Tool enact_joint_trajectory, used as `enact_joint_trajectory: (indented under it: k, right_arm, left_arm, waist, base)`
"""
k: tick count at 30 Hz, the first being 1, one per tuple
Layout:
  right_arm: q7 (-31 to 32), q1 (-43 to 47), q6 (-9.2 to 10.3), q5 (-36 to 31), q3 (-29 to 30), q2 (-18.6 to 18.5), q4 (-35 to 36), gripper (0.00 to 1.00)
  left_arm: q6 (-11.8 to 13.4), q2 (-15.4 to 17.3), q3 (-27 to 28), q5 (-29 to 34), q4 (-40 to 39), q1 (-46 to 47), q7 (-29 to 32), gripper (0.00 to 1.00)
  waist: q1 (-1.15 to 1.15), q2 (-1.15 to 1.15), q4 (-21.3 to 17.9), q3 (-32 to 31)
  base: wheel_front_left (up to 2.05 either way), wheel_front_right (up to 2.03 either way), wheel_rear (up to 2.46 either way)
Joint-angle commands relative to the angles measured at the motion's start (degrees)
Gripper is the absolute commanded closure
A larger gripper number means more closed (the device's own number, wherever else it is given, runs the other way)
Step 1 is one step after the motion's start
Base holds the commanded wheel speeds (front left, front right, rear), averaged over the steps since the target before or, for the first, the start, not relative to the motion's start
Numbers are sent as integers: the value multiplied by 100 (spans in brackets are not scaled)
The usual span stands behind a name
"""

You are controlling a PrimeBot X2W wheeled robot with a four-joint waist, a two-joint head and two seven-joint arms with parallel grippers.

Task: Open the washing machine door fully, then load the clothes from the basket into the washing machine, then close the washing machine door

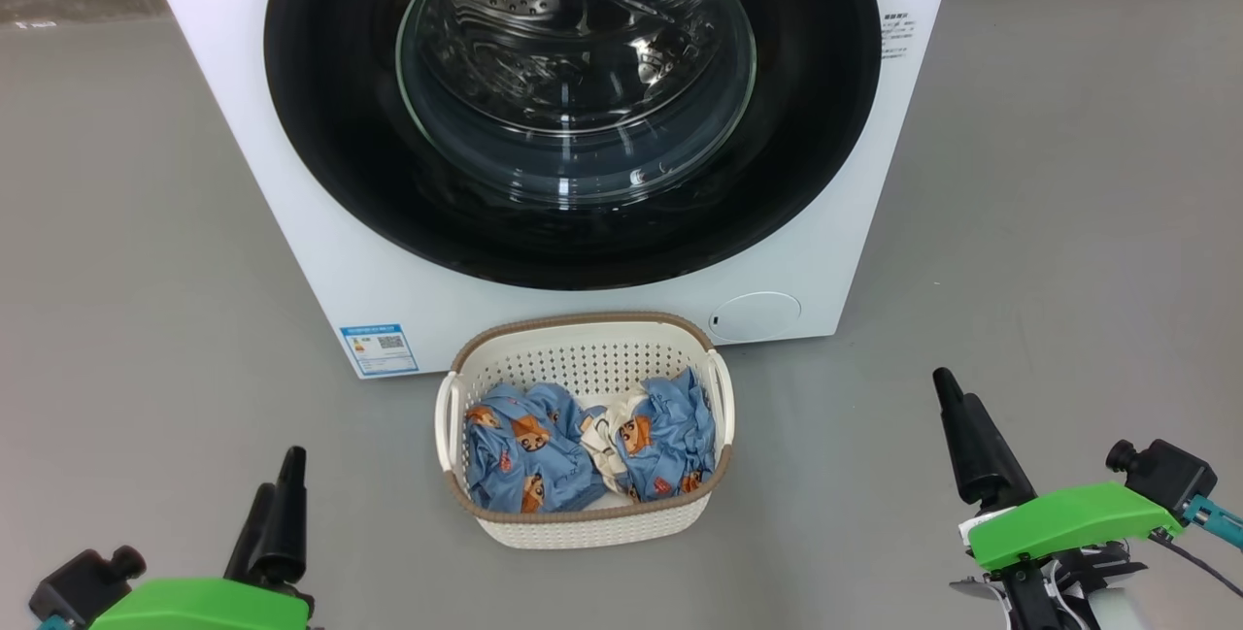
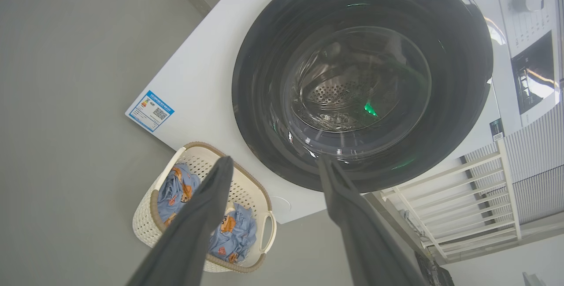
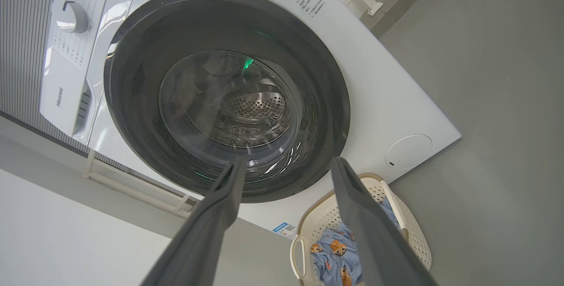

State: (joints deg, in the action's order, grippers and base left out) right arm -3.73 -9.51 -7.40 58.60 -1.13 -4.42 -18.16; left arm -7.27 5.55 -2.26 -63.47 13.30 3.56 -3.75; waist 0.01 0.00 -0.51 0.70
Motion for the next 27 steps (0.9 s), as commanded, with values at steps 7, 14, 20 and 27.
enact_joint_trajectory:
  k: [7,14,20,27]
  right_arm:
    - [-187,-315,-5,-798,-159,-74,123,0]
    - [-304,-332,-5,-1515,-207,-108,135,0]
    - [-404,-337,-6,-2143,-191,-112,150,0]
    - [-522,-336,-6,-2808,-122,-95,146,0]
  left_arm:
    - [-14,221,40,846,-175,255,-178,0]
    - [-15,296,37,1454,-202,257,-296,0]
    - [-16,358,73,2060,-240,261,-397,0]
    - [-17,353,143,2570,-263,266,-515,0]
  waist:
    - [-1,0,-8,-8]
    - [-1,0,-16,19]
    - [-1,0,-35,37]
    - [-1,0,-52,48]
  base:
    - [0,0,0]
    - [0,0,0]
    - [0,0,0]
    - [0,0,0]
